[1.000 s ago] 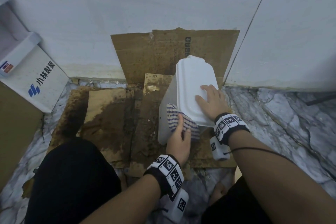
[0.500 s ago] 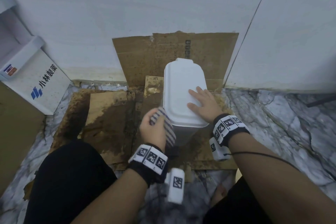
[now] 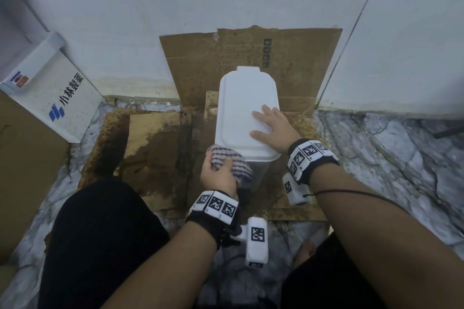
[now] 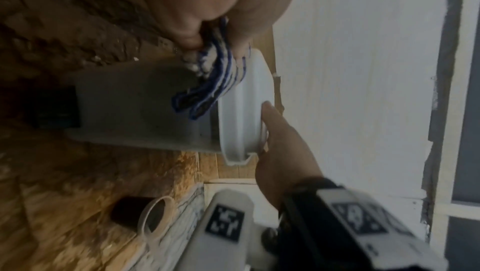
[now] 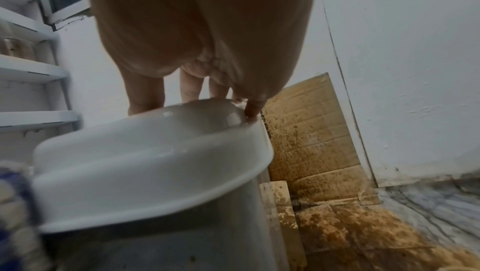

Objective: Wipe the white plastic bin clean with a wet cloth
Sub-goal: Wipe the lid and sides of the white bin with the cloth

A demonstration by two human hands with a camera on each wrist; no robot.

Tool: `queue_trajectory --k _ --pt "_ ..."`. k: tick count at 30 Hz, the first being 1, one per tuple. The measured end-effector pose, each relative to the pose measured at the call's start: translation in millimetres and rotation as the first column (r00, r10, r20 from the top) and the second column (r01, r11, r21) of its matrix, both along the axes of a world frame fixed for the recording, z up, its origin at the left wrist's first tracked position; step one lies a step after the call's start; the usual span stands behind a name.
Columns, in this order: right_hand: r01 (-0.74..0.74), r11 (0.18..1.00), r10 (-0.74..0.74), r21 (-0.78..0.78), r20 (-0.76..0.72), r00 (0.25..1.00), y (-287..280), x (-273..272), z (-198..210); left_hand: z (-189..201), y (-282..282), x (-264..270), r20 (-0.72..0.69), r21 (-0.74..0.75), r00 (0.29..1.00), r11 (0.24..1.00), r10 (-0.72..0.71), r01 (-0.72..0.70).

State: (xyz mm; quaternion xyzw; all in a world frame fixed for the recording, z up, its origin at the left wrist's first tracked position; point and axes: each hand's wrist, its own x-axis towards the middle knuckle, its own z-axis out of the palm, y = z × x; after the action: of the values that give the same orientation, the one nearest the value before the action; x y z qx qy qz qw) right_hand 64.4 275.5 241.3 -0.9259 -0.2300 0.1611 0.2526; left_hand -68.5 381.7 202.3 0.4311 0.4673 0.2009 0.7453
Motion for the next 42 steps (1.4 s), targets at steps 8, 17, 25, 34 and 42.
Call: queue_trajectory --k 8,17,25,34,42 --pt "-0.022 1.0 0.022 -0.017 -0.047 0.999 -0.1 3.4 4.8 -7.7 -24.5 11.4 -0.12 0.103 0.993 0.995 0.011 0.001" --pt "-0.084 0.996 0.081 -0.024 -0.105 0.991 -9.2 4.7 15.5 -12.6 -64.5 16.5 -0.161 0.097 0.978 0.984 -0.134 0.151" --pt "-0.104 0.994 0.101 -0.019 -0.119 0.988 -11.2 8.3 16.9 -12.3 -68.0 18.1 -0.222 0.2 0.939 0.931 -0.261 0.306" --pt "-0.125 0.991 0.119 -0.038 -0.13 0.984 -11.9 11.3 15.8 -17.7 -49.3 5.7 -0.232 0.249 0.953 0.935 -0.197 0.254" --pt "-0.123 0.991 0.115 -0.058 -0.121 0.986 -10.7 9.2 17.1 -17.0 -17.4 3.2 -0.2 0.176 0.977 0.978 -0.074 0.11"
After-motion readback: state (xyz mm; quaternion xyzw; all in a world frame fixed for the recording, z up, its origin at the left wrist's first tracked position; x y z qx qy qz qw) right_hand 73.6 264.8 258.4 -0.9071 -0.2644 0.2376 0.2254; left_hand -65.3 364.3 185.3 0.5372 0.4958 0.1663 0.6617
